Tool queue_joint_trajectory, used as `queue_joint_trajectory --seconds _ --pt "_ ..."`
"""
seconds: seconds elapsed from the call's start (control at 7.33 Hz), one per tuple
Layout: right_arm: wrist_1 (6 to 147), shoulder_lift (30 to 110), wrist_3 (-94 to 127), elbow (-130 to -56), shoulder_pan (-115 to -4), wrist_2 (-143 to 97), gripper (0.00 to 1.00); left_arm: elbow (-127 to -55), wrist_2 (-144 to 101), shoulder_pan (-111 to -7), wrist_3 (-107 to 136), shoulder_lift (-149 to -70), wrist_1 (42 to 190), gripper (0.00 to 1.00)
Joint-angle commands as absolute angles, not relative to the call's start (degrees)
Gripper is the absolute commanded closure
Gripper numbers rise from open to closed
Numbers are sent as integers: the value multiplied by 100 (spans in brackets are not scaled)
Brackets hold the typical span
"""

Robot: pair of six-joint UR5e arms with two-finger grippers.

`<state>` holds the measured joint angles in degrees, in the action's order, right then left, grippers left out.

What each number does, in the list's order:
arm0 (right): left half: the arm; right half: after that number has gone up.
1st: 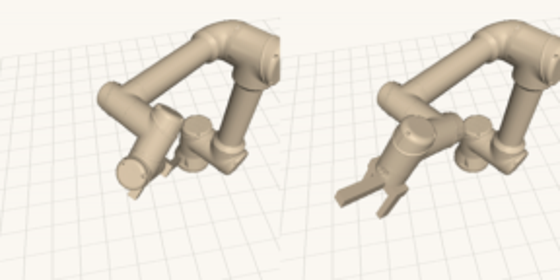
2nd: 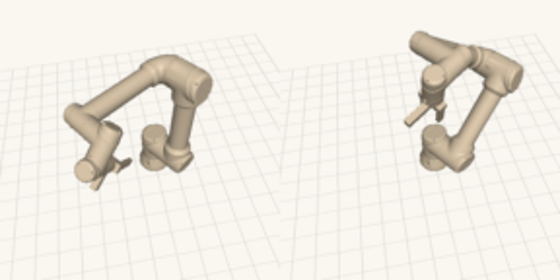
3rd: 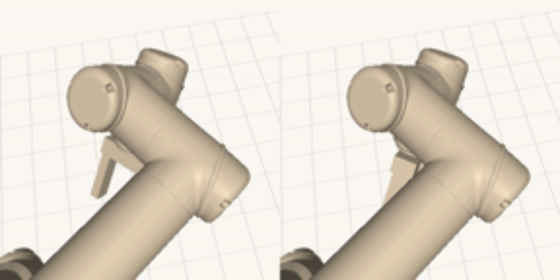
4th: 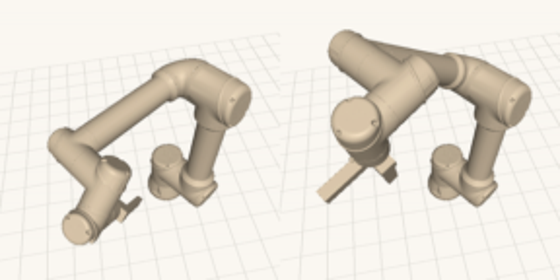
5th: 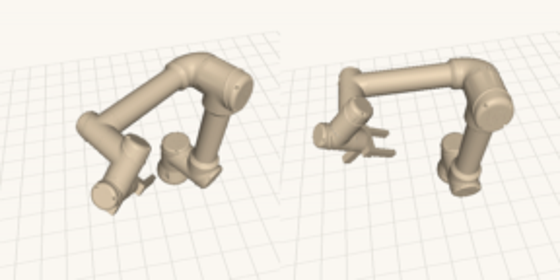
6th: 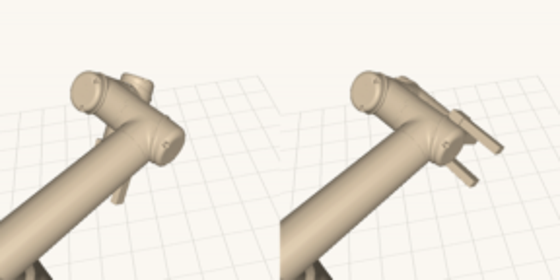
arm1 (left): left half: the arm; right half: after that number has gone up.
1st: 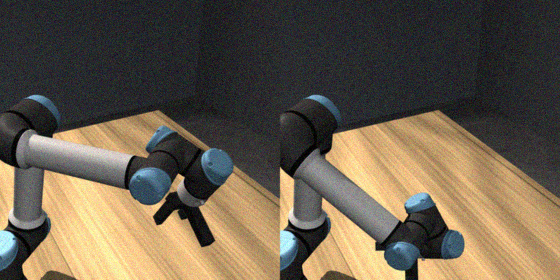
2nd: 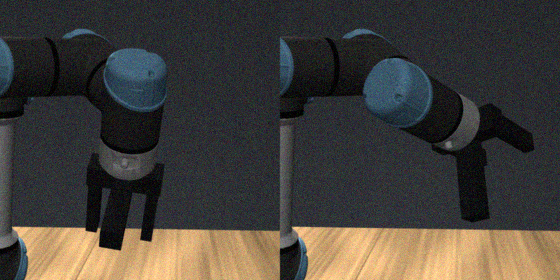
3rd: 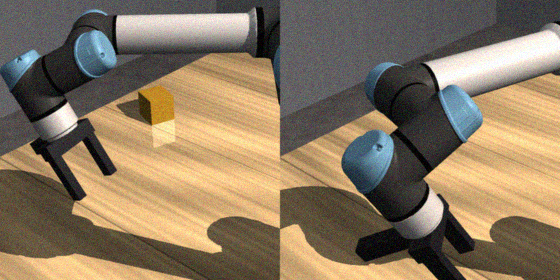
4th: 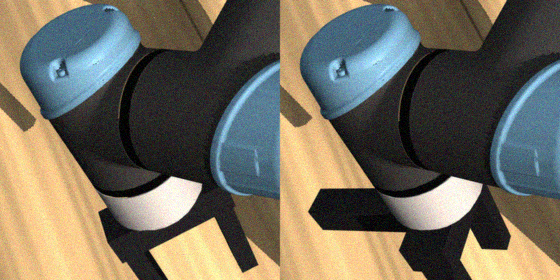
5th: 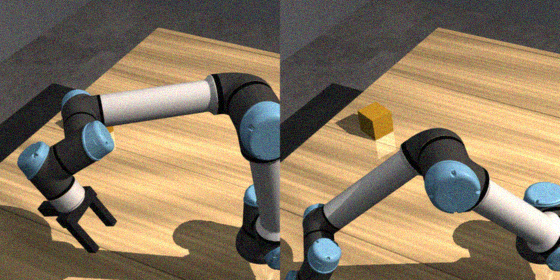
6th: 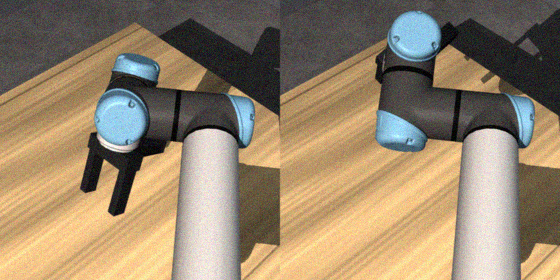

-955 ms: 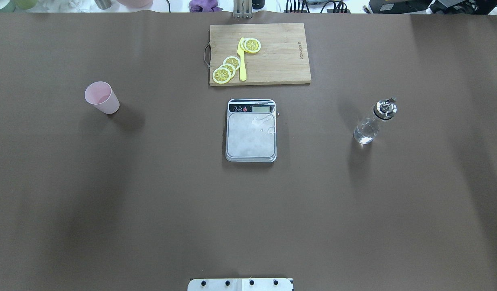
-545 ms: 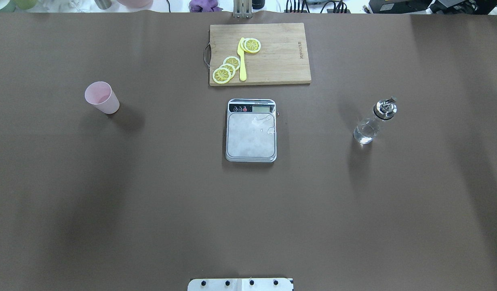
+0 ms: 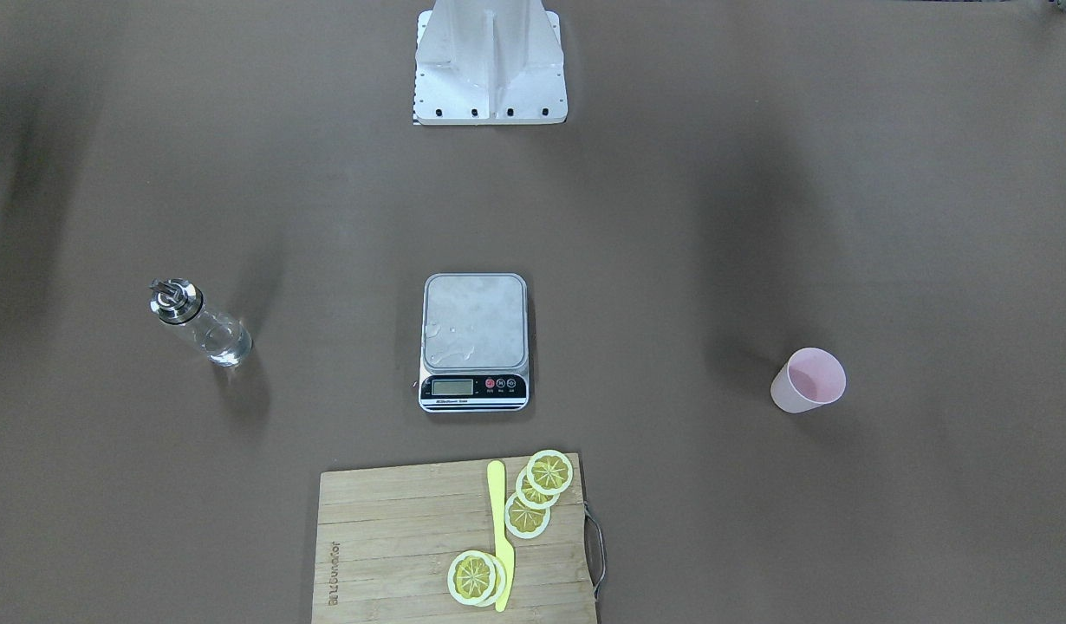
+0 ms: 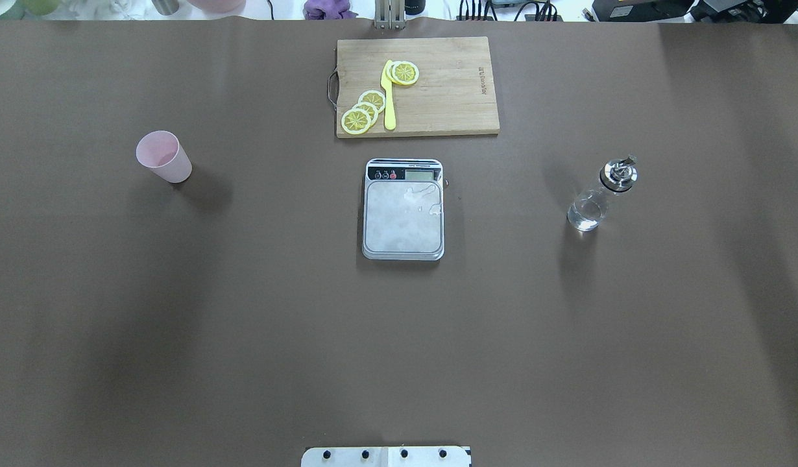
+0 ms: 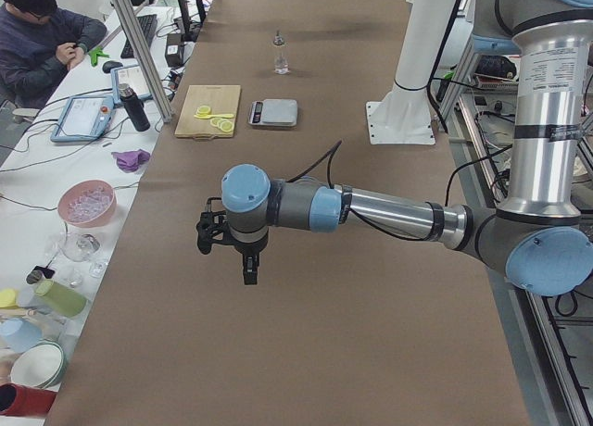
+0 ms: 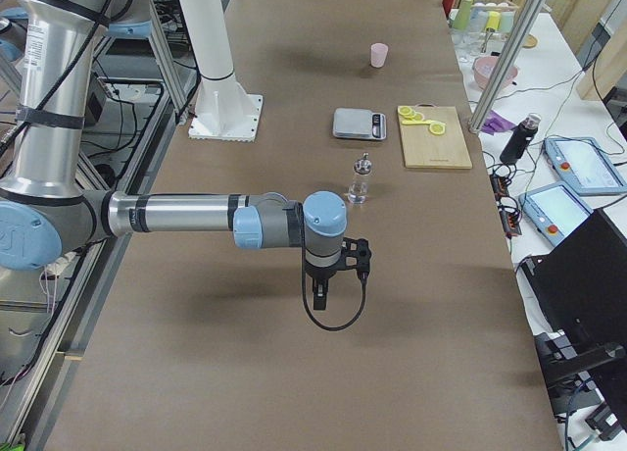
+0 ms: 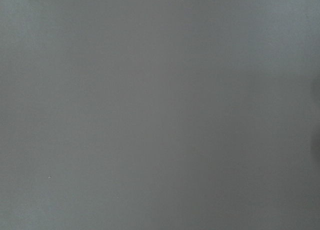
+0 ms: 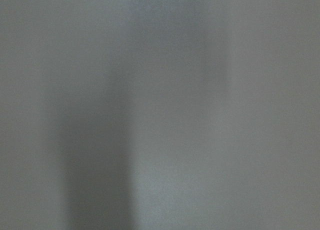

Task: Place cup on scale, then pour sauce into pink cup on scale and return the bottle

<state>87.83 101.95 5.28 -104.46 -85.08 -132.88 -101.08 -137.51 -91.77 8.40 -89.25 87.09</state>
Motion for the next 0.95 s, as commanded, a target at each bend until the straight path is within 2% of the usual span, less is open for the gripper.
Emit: queue_joint_trajectory --seconds 0.0,0.41,0.55,0.82 --pt "8780 10134 562 -10520 -8508 -13385 0 -10108 -13527 -9184 844 -8938 8964 1" --pt "8780 10134 563 -10529 -8508 -13386 0 -10195 -13517 -9185 879 -8912 8991 1" --pt "8780 10134 563 -10573 -8508 -13377 0 -9804 -13570 -9141 853 -8956 9139 1" --pt "8780 10020 571 -10669 -8508 -13360 0 -9870 -13808 -9141 905 -8929 9701 1"
